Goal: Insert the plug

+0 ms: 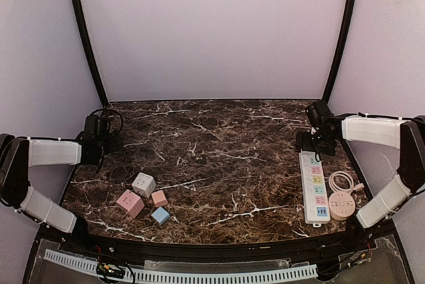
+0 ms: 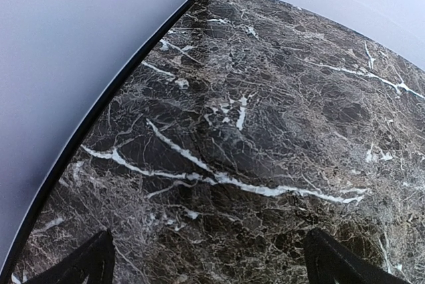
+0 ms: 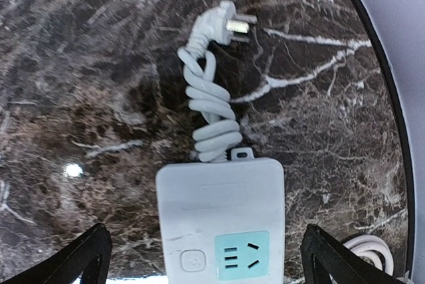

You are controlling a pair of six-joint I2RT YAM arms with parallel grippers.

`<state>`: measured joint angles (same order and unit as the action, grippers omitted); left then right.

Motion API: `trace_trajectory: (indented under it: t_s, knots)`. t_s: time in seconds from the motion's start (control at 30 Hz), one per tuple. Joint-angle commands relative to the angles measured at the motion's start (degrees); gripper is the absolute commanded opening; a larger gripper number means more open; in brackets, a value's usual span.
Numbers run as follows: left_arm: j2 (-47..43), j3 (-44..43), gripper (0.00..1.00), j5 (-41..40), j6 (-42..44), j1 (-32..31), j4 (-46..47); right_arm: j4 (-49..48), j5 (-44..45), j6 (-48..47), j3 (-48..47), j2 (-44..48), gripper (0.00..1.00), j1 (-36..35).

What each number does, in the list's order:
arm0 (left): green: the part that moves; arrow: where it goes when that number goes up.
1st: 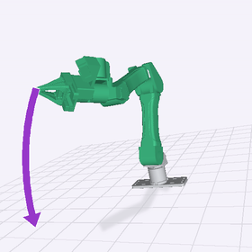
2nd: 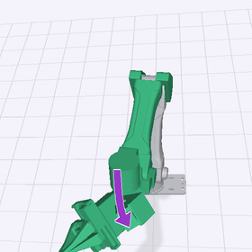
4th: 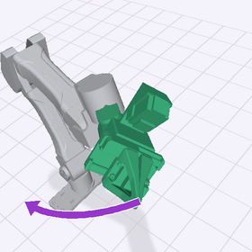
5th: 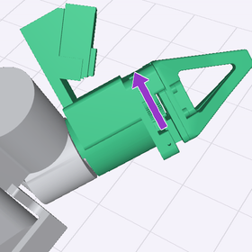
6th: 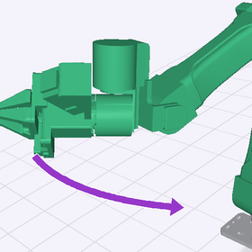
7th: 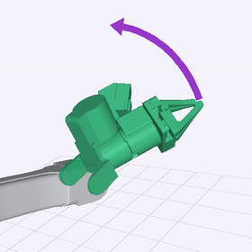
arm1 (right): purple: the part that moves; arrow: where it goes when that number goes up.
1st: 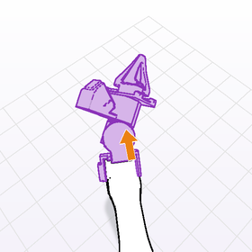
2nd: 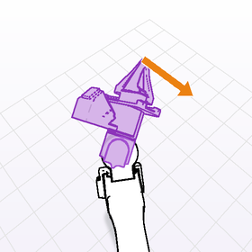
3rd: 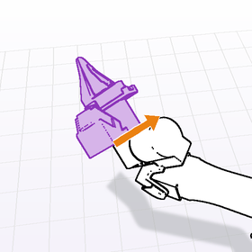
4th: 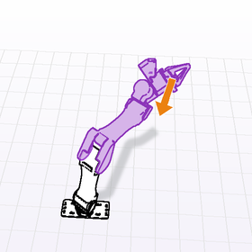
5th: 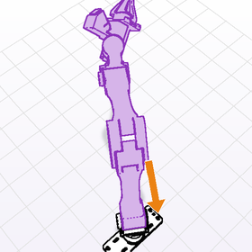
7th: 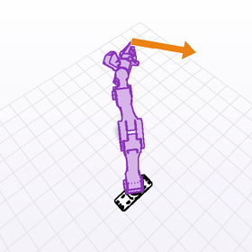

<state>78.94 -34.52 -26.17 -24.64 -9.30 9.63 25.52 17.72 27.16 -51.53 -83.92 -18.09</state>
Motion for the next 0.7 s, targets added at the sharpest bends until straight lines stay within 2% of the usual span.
trace_trajectory:
  t_s: [0.0, 0.37, 0.67]
  knots:
    - [0.38, -1.21, 1.00, -0.75, 0.20, -0.45, -1.50, 7.13, 4.85, 3.04, -1.98, -4.56, 0.99, -0.19]
    - [0.47, -1.34, 1.00, -0.98, 0.21, -0.55, -1.53, 5.51, -3.97, 1.74, 0.02, -7.92, 0.99, -0.04]
    - [0.59, -1.34, 1.00, -1.20, 0.12, -0.61, -1.63, 4.95, -2.47, 1.80, 0.91, -7.93, 0.99, -0.02]
